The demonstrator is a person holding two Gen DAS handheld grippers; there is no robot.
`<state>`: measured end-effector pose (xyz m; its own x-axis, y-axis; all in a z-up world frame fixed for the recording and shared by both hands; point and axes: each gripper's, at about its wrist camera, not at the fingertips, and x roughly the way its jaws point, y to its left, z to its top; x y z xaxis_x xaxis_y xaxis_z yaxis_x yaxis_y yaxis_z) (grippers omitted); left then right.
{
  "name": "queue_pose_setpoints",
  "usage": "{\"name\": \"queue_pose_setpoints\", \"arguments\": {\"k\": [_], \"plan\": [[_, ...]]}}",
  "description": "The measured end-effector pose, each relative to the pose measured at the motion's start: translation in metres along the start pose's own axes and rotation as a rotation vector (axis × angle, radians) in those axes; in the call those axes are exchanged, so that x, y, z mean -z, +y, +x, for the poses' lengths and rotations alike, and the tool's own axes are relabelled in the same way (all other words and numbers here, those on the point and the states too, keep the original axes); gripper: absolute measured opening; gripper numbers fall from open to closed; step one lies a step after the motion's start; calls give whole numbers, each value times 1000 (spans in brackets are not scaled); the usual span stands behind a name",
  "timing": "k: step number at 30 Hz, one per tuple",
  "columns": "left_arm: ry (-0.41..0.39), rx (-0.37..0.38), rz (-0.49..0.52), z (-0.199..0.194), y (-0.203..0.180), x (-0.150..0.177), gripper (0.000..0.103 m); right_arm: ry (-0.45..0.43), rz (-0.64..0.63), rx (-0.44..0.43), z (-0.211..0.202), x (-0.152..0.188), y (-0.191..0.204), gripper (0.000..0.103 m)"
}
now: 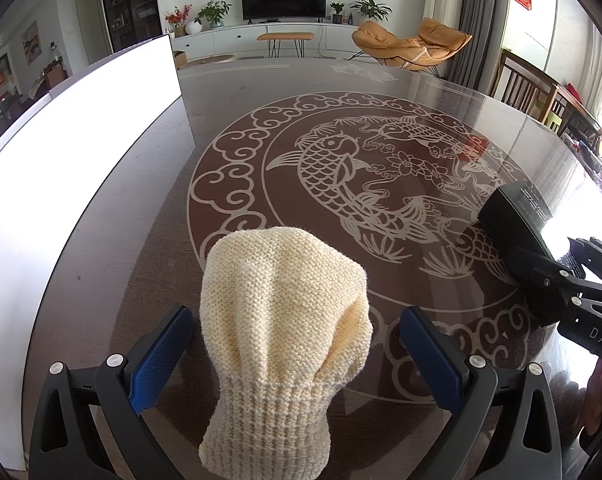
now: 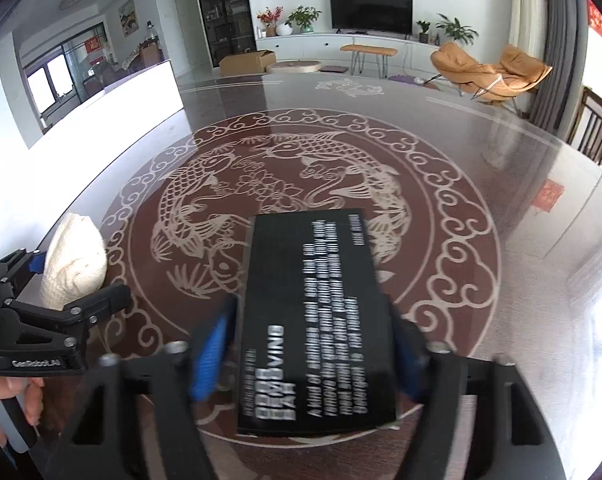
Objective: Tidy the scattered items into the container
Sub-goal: 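Carry the glove with the left tool while the right tool carries the black box over the container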
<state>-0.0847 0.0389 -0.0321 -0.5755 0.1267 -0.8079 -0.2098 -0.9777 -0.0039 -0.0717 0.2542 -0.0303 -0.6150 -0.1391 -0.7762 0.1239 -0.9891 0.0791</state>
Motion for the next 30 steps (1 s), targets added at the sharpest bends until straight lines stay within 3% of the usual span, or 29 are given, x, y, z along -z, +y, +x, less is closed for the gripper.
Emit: {"name": "queue_pose_setpoints", "arguments": {"k": [1,2,4,7,12,17,20,25,30], "plan": [[-24,8,5,-5,1,1,51,0,13,-6,-3,2,-3,59],[-27,28,4,-9,4,2,45,-5,20,-3,-9,4,-5,59],[-28,102,-36,-18,14,6,44,-21,32,-16,-24,8,-7,59],[-57,105,-40,-42,19,17,44,-43,55,-53,-48,16,-7,59],[-33,153,-18,-69,6,38,44,-7,60,-106,-56,37,12,59],[-62,164,-15,-109,25,30,44,3,-18,-156,-66,32,52,59],[-120,117,-50,-145,65,12,44,-35,-91,-202,-79,11,91,59],[-185,-10,-152,-191,167,-23,44,-108,-171,-338,-94,-62,176,59],[-181,-130,-270,-207,267,-44,44,-155,-226,-467,-91,-145,276,59]]}}
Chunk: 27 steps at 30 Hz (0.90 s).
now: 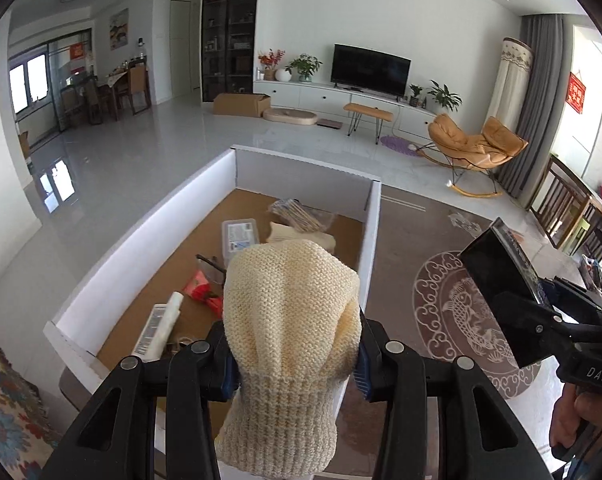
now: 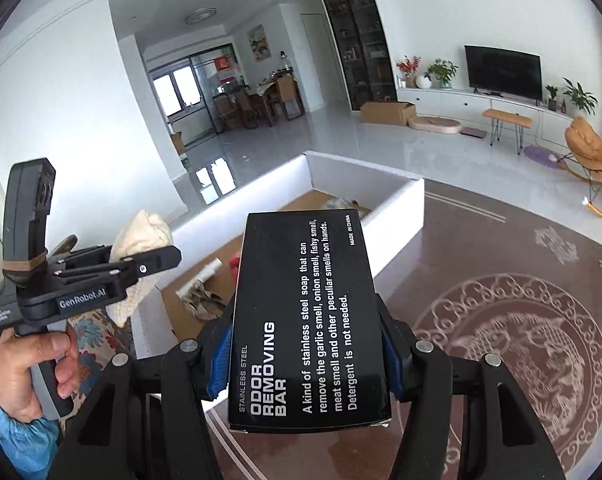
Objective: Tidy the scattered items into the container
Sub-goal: 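Carry the glove with the left tool while the right tool carries the black box over the container, then open the left tool to drop the glove while the right tool drops the black box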
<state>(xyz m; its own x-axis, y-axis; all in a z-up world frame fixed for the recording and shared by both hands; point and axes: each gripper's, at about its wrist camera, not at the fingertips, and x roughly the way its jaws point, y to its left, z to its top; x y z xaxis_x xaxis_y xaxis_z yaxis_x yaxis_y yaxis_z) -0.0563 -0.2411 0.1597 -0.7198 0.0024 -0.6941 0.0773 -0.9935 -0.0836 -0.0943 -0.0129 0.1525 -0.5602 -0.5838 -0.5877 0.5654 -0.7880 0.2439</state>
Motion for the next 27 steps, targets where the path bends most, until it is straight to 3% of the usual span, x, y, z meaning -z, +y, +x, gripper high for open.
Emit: {"name": "queue_pose_setpoints", "arguments": {"k": [6,12,14,15,16,17,19,22,27], "plan": [[87,-16,-123,46,56,-4,44,76,-40,-53,114,-66,40,60],[226,15,-215,114,71,17,44,241,-80,6,213,-63,33,60],[264,1,-211,124,67,22,50,292,-88,6,236,-59,30,62],[270,-11,-205,125,65,24,53,321,-94,5,244,-57,29,71],[268,-29,-198,125,63,27,62,356,-102,0,252,-54,27,90],[261,-54,-193,123,61,28,77,372,-114,4,254,-53,26,93],[229,-107,-203,116,60,30,89,333,-141,29,246,-53,21,93],[193,-199,-203,102,54,31,89,289,-135,35,224,-59,15,93],[143,-236,-207,78,40,25,90,227,-145,52,180,-61,10,93]]}}
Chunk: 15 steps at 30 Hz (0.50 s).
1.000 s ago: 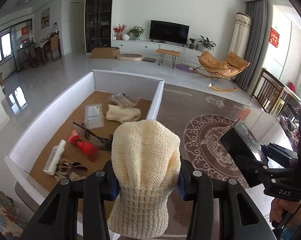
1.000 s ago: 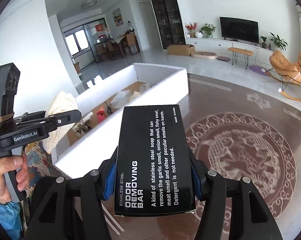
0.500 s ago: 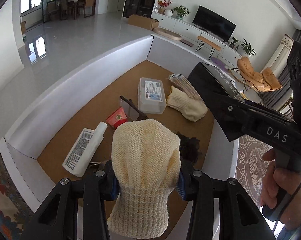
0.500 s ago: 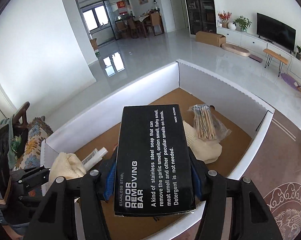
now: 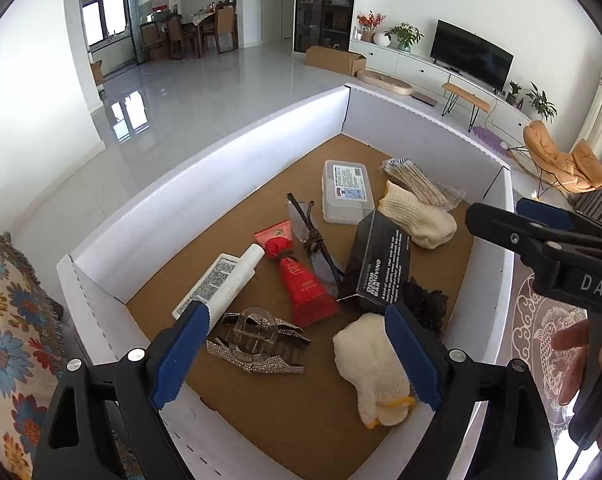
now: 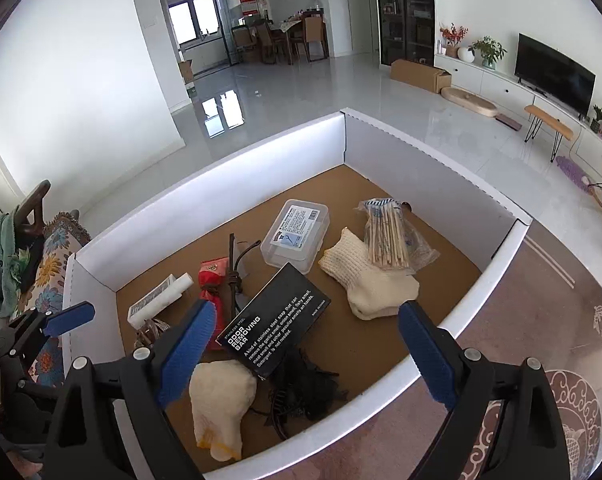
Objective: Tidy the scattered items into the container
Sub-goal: 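Open the left tool to drop the glove while the right tool drops the black box, then withdraw both open tools from above the container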
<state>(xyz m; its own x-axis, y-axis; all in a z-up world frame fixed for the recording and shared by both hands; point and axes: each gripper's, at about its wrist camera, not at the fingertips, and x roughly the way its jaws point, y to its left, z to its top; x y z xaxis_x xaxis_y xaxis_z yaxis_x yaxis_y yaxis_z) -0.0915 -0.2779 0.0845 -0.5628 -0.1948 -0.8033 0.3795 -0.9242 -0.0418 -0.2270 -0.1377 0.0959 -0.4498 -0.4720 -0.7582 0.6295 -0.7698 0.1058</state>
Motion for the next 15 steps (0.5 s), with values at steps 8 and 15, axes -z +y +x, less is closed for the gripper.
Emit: {"name": "queue_pose_setpoints", "arguments": {"k": [8,15], "plan": [[-48,-51,-32,-33,-8,0,91,5,-37,30,-33,29,0,93],[-85,-86,-13,-49,-12,1,91,13,-41,18,-27,39,3,93]]}}
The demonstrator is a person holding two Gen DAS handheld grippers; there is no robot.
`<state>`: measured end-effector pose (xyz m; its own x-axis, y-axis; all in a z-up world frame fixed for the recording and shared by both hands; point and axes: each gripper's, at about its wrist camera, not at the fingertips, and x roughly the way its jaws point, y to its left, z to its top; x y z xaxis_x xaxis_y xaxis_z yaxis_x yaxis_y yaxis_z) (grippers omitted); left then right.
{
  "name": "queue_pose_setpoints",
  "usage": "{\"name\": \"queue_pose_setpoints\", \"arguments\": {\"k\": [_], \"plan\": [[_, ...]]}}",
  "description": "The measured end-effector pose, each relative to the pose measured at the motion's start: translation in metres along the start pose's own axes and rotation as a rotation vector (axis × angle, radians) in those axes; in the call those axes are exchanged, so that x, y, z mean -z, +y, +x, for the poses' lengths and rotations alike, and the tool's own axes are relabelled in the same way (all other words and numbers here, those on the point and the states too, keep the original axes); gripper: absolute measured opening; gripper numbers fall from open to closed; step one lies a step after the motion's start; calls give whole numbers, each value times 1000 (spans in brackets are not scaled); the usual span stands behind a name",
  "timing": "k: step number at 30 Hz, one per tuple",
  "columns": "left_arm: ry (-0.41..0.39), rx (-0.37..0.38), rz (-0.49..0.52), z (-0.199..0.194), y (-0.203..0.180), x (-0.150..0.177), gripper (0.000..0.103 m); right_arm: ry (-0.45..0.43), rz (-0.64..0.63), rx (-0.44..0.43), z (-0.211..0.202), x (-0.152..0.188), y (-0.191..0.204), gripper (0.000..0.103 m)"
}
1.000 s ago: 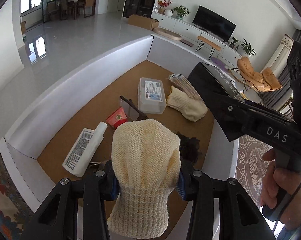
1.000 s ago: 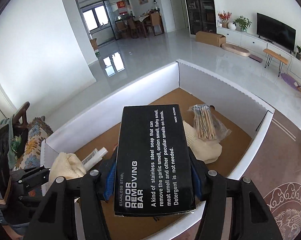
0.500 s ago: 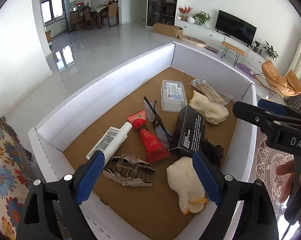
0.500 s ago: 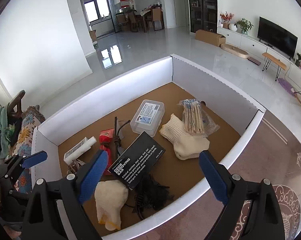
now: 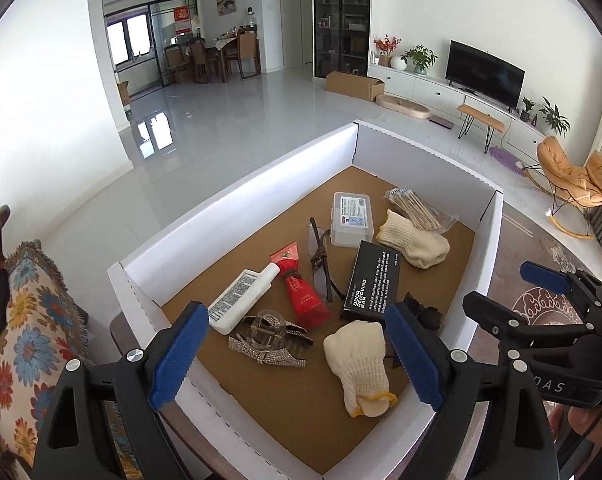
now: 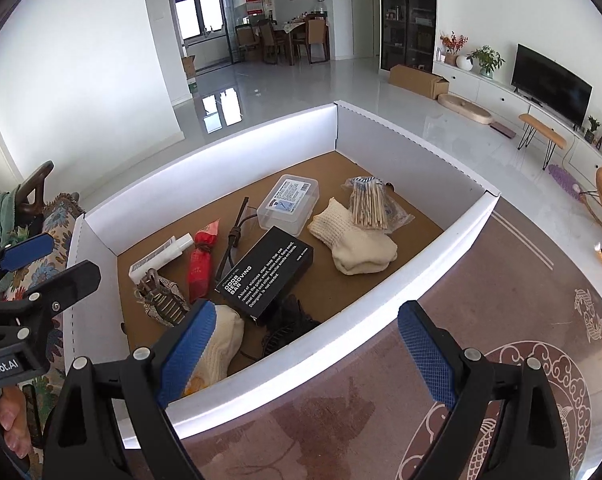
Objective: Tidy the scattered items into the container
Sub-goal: 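Withdraw both open tools from above the container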
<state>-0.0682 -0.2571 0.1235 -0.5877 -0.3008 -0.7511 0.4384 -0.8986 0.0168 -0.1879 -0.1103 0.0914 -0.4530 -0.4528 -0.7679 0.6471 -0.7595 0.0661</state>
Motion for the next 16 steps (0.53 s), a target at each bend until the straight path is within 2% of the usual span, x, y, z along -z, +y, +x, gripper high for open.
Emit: {"name": "queue_pose_setpoints", "arguments": {"k": [6,9,10,11,16], "plan": [[-4,-17,-5,0,1,0,91,4,-14,-4,7,2,6,93],[13,1,-34,2,6,-1,91,8,-12,-9,10,2,7,93],[25,13,-51,4,8,-1,94,10,-13,-9,11,2,8,93],[28,26,-68,4,10,-1,103,13,-14,-9,13,2,8,93],[-23,68,-145,0,21,2,103,4,-7,-11,14,1,11,93]]}}
